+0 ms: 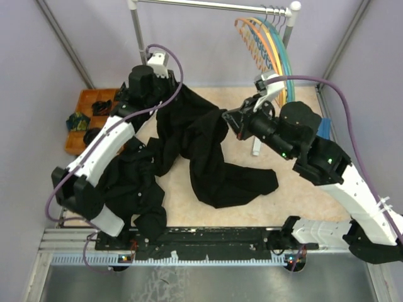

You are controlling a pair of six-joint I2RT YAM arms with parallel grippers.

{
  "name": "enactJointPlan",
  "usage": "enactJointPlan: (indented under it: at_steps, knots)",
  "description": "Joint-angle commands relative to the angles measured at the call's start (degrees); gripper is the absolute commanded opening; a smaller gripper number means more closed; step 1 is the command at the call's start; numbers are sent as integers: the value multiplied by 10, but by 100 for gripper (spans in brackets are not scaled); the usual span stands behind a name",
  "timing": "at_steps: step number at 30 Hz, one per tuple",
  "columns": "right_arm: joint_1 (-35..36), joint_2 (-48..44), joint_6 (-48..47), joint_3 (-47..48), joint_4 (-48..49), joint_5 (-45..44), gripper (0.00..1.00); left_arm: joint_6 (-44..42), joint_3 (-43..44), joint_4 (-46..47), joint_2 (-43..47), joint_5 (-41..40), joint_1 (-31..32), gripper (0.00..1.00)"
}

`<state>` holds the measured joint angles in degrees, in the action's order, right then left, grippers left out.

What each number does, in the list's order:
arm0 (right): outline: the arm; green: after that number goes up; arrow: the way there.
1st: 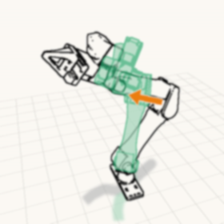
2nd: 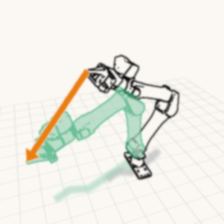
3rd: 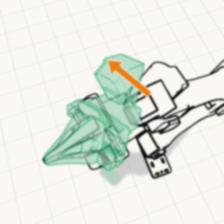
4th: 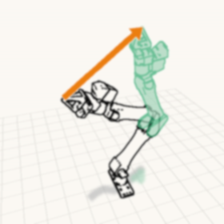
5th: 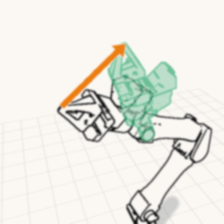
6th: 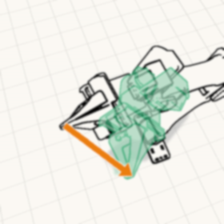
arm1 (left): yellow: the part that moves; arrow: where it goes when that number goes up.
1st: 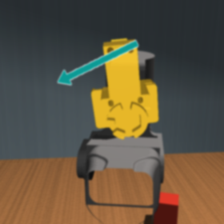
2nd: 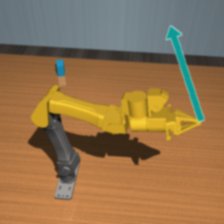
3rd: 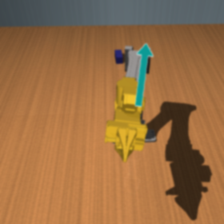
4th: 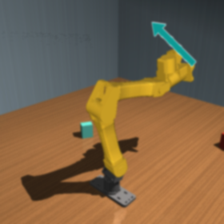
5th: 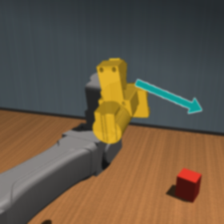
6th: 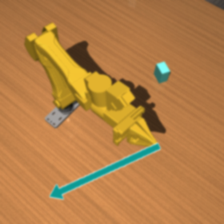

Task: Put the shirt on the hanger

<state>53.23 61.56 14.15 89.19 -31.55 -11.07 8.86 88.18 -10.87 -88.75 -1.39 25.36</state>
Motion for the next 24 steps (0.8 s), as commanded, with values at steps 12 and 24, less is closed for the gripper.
enactJointPlan:
  at_steps: [12,24]
  knots:
    - [-215,4,60,-298,-36,27,48,78,-322,8,168,51,-1,93]
    - [-215,-100,81,-373,-61,-59,75,222,-431,16,215,-180,367,90]
